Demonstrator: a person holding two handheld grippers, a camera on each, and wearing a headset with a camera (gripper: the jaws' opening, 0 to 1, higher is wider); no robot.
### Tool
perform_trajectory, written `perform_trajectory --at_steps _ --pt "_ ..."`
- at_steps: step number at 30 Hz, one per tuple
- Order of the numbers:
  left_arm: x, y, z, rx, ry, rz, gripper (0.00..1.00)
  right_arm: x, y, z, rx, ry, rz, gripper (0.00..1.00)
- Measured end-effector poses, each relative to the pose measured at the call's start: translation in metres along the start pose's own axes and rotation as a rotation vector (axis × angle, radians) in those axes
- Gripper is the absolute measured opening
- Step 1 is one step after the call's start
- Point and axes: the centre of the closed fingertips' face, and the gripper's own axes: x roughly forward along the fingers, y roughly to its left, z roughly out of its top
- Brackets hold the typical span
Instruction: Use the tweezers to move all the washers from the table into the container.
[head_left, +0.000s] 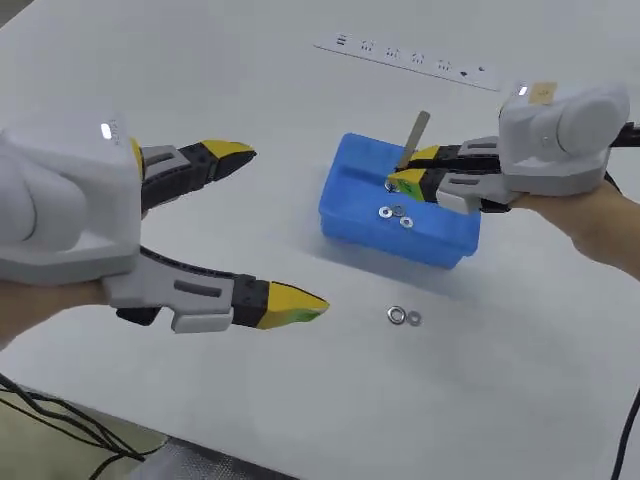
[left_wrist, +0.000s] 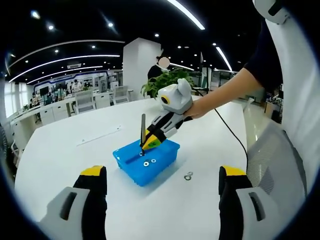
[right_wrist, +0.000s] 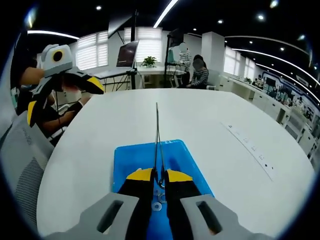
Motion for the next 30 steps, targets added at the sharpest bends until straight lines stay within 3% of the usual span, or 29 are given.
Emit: perform_trajectory --at_steps 5,14,30 --pt "-0.001 0.0 -0.003 -0.022 0.002 0.007 0.99 0.008 0.0 -0.011 0.029 0.019 0.007 0.09" --pt "0.0 0.0 -0.003 -0.025 0.013 0.012 0.99 0.012 0.006 -0.018 0.013 0.043 0.025 0.1" --pt "0.004 -0.005 0.003 -0.026 0.003 -0.007 0.99 -0.002 -0.003 -0.005 0.033 0.021 -0.016 0.1"
